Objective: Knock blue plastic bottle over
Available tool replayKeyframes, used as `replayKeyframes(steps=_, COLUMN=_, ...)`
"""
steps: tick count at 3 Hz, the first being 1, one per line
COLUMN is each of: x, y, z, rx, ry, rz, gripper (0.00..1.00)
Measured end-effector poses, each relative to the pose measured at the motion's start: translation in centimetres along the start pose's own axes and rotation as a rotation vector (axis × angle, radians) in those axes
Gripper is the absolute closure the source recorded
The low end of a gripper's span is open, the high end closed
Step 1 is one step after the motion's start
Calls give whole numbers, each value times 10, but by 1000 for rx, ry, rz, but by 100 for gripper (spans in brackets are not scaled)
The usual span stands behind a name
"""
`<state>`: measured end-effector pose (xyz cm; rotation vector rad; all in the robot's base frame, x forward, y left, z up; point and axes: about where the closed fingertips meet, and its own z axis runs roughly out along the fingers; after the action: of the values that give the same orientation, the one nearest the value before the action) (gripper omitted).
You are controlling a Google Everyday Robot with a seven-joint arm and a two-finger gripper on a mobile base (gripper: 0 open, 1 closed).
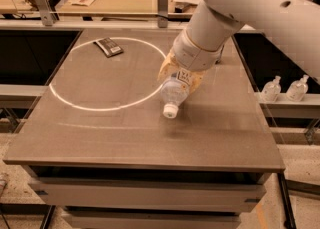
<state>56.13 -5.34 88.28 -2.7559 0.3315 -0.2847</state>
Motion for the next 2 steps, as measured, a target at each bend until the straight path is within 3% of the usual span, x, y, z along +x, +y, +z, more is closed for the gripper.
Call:
replayKeyframes(steps=1, x=-6, y=5, z=16, rx=78, ry=-129, rz=-19, gripper=100)
replayKeyframes(steps=2, x=-11, y=12, z=25, rx=114, ry=-166, rz=-46, gripper=100)
